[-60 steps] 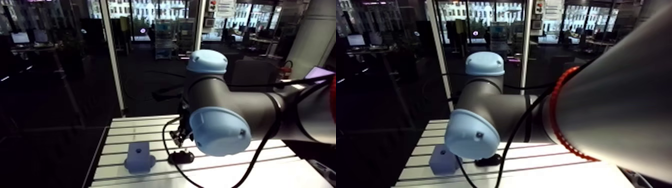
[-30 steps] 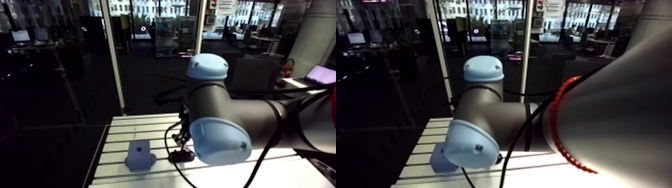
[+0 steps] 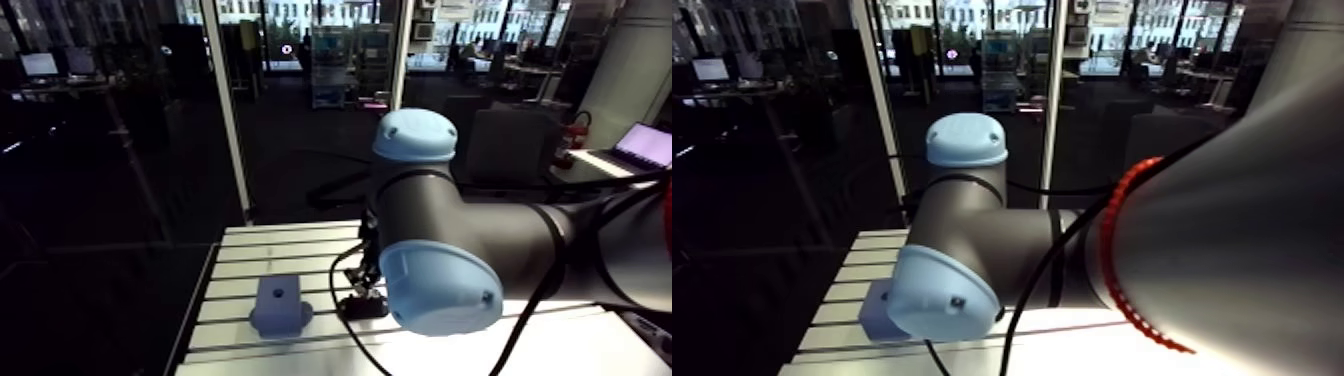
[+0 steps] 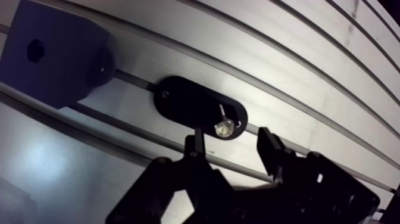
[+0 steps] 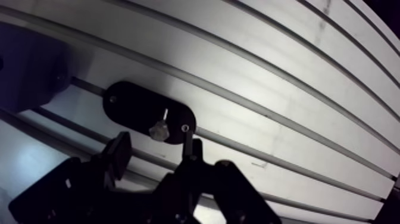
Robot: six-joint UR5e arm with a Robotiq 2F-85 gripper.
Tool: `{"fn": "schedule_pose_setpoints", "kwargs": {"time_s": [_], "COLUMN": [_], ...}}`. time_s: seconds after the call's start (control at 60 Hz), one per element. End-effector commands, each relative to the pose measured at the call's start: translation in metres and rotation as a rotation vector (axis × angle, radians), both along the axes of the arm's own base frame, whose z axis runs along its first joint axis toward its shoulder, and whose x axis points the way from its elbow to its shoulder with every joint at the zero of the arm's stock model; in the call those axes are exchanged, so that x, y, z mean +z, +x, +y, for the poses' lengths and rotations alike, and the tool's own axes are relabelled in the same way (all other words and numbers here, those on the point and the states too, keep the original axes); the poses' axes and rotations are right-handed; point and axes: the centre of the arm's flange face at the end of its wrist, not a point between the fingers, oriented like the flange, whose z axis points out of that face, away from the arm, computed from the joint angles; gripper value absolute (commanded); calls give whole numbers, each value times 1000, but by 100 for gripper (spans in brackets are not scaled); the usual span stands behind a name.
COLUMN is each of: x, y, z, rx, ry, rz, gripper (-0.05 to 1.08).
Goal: Pick up the M10 bolt and insert it into the hex recess until seated.
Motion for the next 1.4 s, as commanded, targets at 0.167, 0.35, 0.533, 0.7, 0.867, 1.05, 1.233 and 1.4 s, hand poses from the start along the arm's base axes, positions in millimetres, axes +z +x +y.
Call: {"fn": "schedule_pose_setpoints", "kwargs": {"time_s": [0.167, 0.35, 0.533, 0.7, 0.867, 1.05, 1.233, 1.4], "x": [-7, -8, -9, -10, -12, -14, -16, -17], "y": [-5, -5, -5, -5, -5, -5, -4, -3], "z": [1, 1, 1, 1, 1, 1, 1, 0], "rx": [2, 3, 5, 5, 1, 1, 1, -1], "ry": [4, 4, 3, 3, 7, 7, 6, 7], "rz": [18, 17, 14, 13, 8, 3, -1, -5], "gripper": [44, 46, 46, 46, 46, 47, 47, 49]}}
